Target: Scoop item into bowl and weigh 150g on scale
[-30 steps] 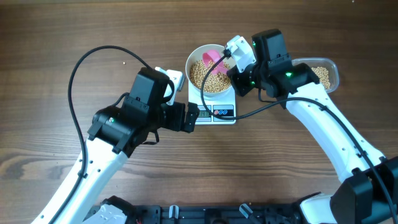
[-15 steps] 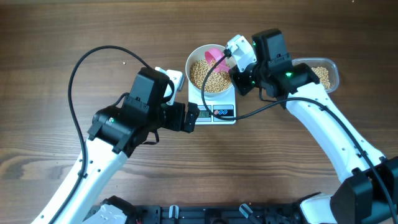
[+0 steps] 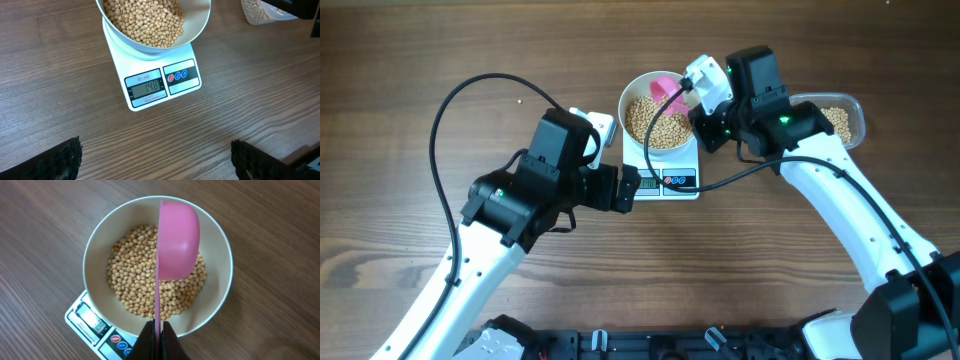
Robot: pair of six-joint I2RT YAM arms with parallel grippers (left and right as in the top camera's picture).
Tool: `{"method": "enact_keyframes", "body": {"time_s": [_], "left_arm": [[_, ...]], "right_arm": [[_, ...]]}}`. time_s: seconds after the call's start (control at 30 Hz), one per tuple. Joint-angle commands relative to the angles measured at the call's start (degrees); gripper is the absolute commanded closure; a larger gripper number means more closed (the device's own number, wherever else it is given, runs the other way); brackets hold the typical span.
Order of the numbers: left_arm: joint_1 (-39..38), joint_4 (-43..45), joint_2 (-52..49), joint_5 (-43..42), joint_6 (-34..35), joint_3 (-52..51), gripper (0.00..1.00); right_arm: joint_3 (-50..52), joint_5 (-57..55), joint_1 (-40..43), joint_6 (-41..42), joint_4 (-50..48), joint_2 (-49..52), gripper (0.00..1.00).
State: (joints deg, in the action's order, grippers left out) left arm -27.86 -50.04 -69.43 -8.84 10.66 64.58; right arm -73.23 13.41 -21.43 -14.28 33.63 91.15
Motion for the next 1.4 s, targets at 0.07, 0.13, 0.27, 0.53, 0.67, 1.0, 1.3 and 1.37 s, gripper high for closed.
{"method": "enact_keyframes", "body": {"time_s": [0.07,0.13,0.27,0.53,0.67,1.0,1.3,1.37], "left_arm": [[-0.3,0.1,-0.1,-0.5,0.1,0.3,0.00],[-0.3,0.1,-0.1,-0.5,0.1,0.3,0.00],[-0.3,0.1,-0.1,-0.5,0.1,0.3,0.00],[-0.3,0.1,-0.1,-0.5,0.1,0.3,0.00],[-0.3,0.1,-0.1,-0.5,0.1,0.3,0.00],[-0.3,0.1,-0.1,-0.5,0.1,0.3,0.00],[-0.3,0.1,-0.1,-0.5,0.1,0.3,0.00],[-0.3,0.1,-0.1,-0.5,0.1,0.3,0.00]], "right_arm": [[-0.7,2.6,0.2,0.6,-0.1,-1.7,0.96],[-0.7,3.2,0.2,2.2,0.0,-1.7,0.96],[-0.7,3.3,0.2,4.4,0.0,-1.7,0.96],[-0.7,3.6,0.2,5.9,0.0,-1.7,0.96],[-0.7,3.6,0.2,5.9,0.0,-1.7,0.95],[-0.7,8.2,2.8,8.7,-0.7,-1.7,0.96],[-0.7,13.7,5.6,8.2,-0.9,-1.7,0.96],[-0.7,13.7,5.5,6.3,-0.7,-1.7,0.96]]}}
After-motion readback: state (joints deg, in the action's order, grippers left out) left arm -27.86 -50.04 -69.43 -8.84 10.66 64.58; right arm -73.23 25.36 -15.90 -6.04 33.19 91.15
